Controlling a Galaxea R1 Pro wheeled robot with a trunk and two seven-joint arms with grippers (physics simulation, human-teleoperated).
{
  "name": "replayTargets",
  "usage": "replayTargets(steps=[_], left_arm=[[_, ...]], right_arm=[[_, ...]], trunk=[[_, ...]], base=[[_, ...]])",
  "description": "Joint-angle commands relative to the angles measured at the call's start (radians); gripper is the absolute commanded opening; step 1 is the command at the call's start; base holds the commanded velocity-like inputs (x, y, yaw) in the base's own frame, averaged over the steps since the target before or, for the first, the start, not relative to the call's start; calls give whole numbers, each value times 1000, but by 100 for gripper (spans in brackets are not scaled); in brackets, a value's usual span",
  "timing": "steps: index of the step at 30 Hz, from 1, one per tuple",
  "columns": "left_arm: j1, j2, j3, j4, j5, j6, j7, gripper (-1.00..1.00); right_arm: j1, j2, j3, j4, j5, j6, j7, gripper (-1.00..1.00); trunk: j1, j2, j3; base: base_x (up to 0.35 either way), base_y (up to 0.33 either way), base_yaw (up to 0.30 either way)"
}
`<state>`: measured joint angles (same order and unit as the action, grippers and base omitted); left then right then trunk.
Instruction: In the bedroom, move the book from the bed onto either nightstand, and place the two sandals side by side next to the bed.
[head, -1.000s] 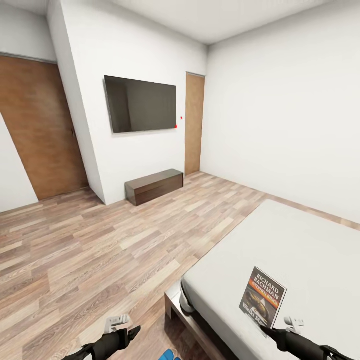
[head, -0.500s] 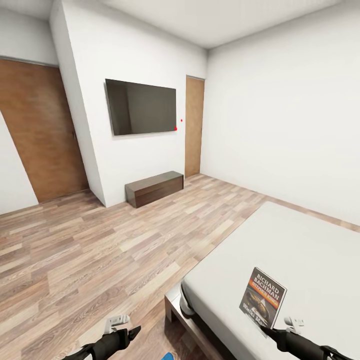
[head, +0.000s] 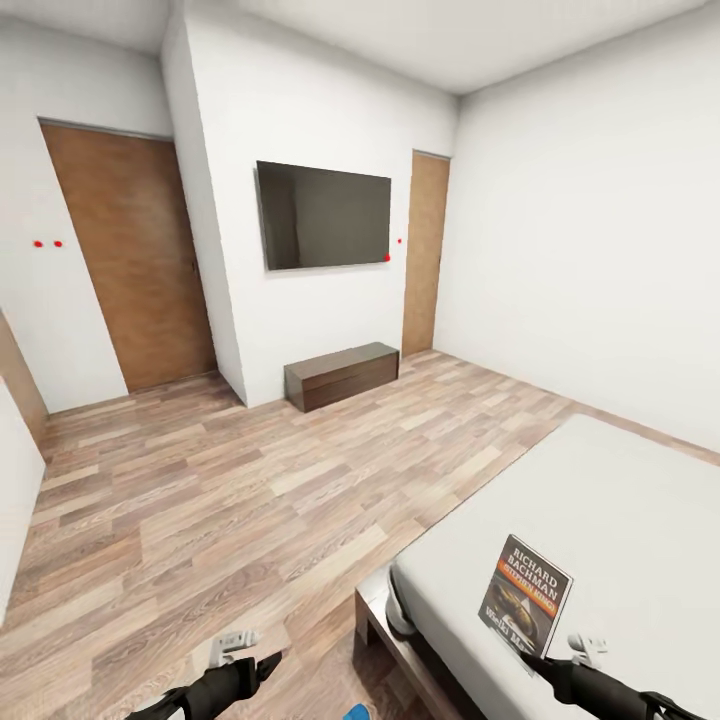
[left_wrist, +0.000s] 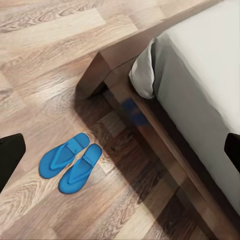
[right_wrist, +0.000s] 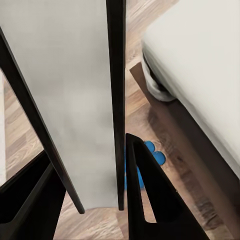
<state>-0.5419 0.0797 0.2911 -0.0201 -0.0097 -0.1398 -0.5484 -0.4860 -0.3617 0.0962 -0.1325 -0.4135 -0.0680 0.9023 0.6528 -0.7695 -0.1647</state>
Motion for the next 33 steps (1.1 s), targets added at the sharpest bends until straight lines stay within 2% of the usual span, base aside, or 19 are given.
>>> replayTargets(steps=[1,15,33], left_arm=[[-1,0,2,2,-1,-4,-2,100],[-1,-11,2,2,-1,-4,-2,100],[-1,-12,2,2,-1,-4,-2,100]], right_arm=[[-1,-1,7,1,-7,-7,1,-100],[-1,-1,7,1,-7,-7,3,-100],[-1,-1,7,1,-7,-7,3,-100]], trunk=[[0,-1,-2],[0,-1,-2],[0,-1,-2]], base=[[0,0,292],[0,0,292],[0,0,290]])
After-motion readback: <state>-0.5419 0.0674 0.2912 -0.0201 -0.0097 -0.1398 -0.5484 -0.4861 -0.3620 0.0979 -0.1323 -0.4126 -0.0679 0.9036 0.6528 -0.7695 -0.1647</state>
